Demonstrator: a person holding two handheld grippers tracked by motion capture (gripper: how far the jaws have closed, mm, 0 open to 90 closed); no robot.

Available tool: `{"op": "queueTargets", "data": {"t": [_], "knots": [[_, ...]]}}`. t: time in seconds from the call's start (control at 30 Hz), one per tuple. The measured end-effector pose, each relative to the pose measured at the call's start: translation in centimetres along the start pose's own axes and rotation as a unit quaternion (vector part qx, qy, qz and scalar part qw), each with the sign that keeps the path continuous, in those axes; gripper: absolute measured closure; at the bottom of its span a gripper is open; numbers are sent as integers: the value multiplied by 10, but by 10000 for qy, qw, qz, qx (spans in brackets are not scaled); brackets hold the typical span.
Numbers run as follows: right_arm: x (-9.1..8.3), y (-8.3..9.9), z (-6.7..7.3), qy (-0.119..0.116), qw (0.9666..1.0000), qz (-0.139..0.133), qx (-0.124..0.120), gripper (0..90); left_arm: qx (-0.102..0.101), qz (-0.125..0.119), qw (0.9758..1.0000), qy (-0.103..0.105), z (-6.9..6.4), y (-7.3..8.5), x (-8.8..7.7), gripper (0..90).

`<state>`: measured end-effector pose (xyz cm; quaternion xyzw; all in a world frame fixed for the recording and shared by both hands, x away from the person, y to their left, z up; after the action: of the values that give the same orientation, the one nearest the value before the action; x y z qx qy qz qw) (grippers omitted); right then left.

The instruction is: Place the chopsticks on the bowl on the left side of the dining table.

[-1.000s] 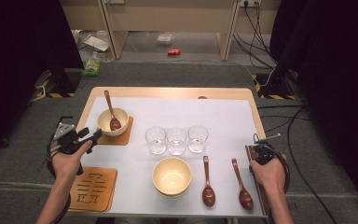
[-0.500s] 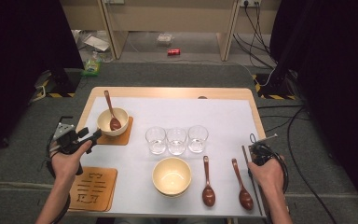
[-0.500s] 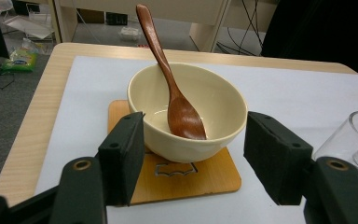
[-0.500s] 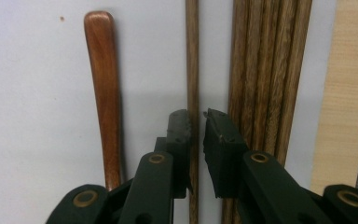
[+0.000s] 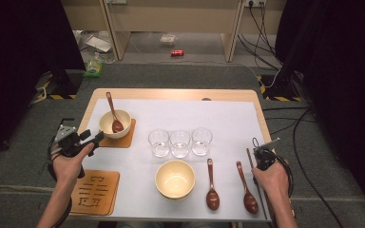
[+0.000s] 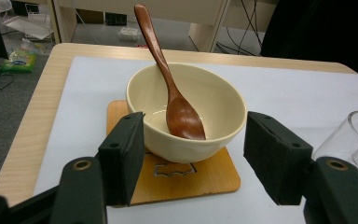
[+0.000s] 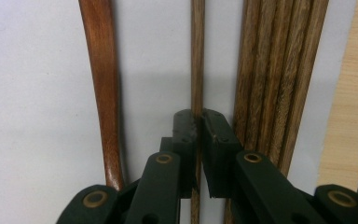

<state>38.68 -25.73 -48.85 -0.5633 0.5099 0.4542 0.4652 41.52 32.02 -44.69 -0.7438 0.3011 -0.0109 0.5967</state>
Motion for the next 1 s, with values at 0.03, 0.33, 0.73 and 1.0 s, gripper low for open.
{"op": "queueTargets", "data": {"t": [0.03,0.33,0.73,1.0], "knots": [[0,0,1,26,10000,-1,-12,851,-1,-2,10000,-2,0,0,0,381],[-1,-3,1,22,10000,57,-37,855,-9,-10,10000,5,0,0,-1,381],[-21,-16,-1,-63,9986,-524,25,855,-18,-15,10000,6,1,0,-1,381],[-34,-25,-1,-60,9950,-995,93,855,-9,-25,10000,18,1,-1,-1,382]]}}
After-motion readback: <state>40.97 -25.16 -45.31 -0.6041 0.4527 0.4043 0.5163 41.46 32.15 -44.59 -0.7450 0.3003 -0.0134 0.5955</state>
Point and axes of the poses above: each handheld gripper's, and its own axes: x roughly forward along the jaws, y roughly out of its underside, z roughly to its left, the point moved 4 cm from there along x, roughly forward along the jaws, and after that the axes turned 11 degrees about y, right-handed, at the moved point
